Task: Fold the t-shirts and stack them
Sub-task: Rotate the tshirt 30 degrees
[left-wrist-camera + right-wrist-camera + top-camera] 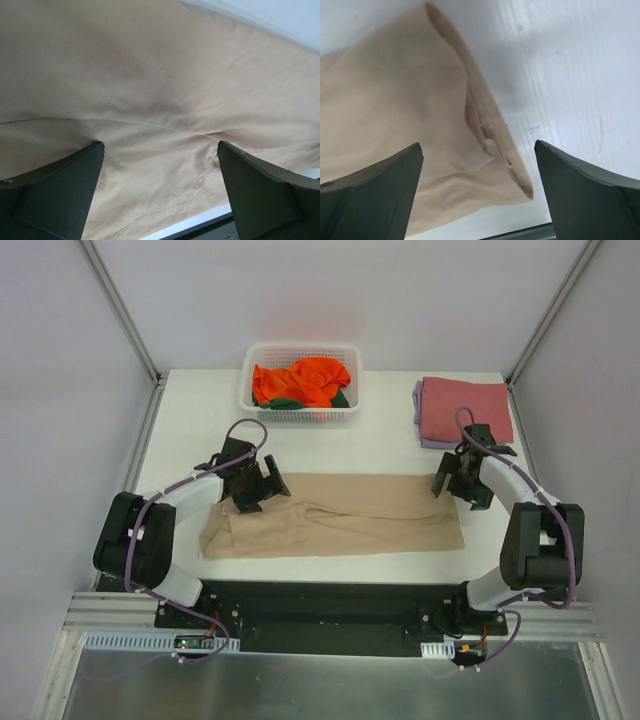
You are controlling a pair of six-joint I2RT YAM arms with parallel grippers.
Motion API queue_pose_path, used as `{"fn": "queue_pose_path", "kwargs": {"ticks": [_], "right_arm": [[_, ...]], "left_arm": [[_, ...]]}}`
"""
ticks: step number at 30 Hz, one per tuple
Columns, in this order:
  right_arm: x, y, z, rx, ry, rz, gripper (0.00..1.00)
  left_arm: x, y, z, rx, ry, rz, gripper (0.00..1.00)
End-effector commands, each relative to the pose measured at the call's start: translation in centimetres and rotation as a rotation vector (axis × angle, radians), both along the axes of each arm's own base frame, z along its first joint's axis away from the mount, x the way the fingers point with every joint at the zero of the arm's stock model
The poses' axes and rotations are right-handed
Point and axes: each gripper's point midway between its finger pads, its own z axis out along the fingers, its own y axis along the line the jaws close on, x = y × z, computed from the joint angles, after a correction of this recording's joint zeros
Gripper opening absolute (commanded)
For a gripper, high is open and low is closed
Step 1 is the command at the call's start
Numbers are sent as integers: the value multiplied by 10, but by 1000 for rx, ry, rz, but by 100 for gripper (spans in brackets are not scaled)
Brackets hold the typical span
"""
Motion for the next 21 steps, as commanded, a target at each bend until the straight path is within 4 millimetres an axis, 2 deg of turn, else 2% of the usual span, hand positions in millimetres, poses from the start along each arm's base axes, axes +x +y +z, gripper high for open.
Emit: {"fn": "queue_pose_path", "kwargs": {"ticks": [1, 4, 6, 10, 14, 21], "right_arm": [[11, -14, 13, -50, -4, -35, 96], [25, 21, 15, 139, -84, 62, 99], [31, 31, 19, 189, -113, 83, 99], [39, 27, 12, 170, -89, 80, 96], [55, 33, 5, 198, -96, 108, 93], [81, 29, -2, 174, -95, 99, 76]], "left_arm": [[-10, 29, -30, 102, 69, -1, 99], [-3, 33, -29, 110, 59, -3, 99], [0, 35, -28, 101, 60, 6, 99], [3, 41, -28, 104, 57, 18, 99], [5, 46, -28, 104, 53, 13, 99], [4, 47, -30, 97, 60, -5, 99]]}}
